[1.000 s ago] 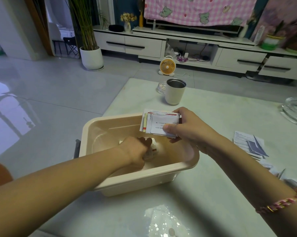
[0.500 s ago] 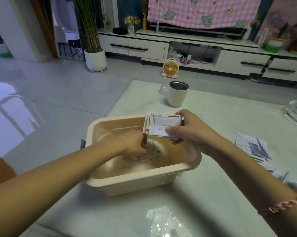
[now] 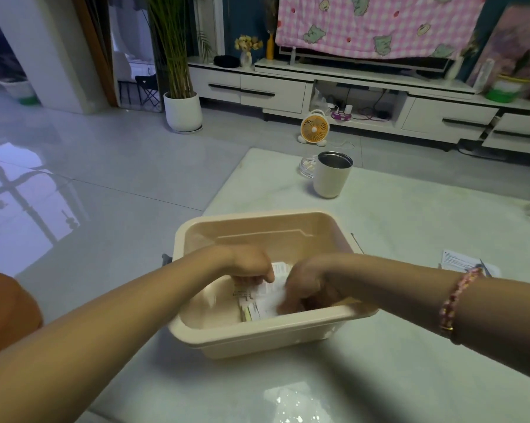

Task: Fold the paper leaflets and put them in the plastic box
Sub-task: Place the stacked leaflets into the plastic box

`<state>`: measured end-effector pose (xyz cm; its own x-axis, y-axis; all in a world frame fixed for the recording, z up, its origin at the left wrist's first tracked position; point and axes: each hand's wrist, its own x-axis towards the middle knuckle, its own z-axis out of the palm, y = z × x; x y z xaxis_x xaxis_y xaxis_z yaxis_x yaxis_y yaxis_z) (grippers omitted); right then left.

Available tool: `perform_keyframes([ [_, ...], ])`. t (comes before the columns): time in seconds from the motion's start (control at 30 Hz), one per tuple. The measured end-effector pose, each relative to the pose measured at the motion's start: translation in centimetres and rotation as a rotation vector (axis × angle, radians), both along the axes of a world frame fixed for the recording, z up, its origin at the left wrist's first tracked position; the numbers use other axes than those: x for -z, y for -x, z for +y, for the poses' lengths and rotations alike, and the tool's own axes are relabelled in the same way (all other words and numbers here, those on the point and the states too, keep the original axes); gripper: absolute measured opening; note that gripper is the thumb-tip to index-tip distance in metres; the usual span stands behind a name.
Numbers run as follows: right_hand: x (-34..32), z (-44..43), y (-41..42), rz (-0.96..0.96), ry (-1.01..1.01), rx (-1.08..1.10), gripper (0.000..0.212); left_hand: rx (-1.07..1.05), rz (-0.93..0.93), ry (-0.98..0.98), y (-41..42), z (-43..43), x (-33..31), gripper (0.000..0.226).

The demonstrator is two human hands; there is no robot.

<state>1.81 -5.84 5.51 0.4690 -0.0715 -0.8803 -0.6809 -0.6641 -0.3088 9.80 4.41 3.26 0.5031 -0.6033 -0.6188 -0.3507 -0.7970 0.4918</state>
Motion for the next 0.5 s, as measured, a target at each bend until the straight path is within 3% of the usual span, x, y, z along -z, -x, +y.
perform_keyframes([
  [0.1, 2.4, -0.3, -0.2, 0.12, 0.037, -0.001, 0.019, 0.092, 0.008, 0.001, 0.3, 0.2, -0.1, 0.007],
  [0.23, 2.7, -0.3, -0.3, 0.101, 0.075, 0.074, 0.008, 0.261, -0.134, -0.101, 0.9, 0.8, 0.1, 0.043],
  [0.33, 2.0, -0.3, -0.2, -0.098, 0.301, -0.204, 0.012, 0.33, -0.295, -0.162, 1.7, 0.5, 0.6, 0.047],
  [0.5, 1.7, 0.7, 0.1, -0.143, 0.557, -0.526, 0.029, 0.318, -0.324, -0.191, 1.9, 0.5, 0.5, 0.048],
])
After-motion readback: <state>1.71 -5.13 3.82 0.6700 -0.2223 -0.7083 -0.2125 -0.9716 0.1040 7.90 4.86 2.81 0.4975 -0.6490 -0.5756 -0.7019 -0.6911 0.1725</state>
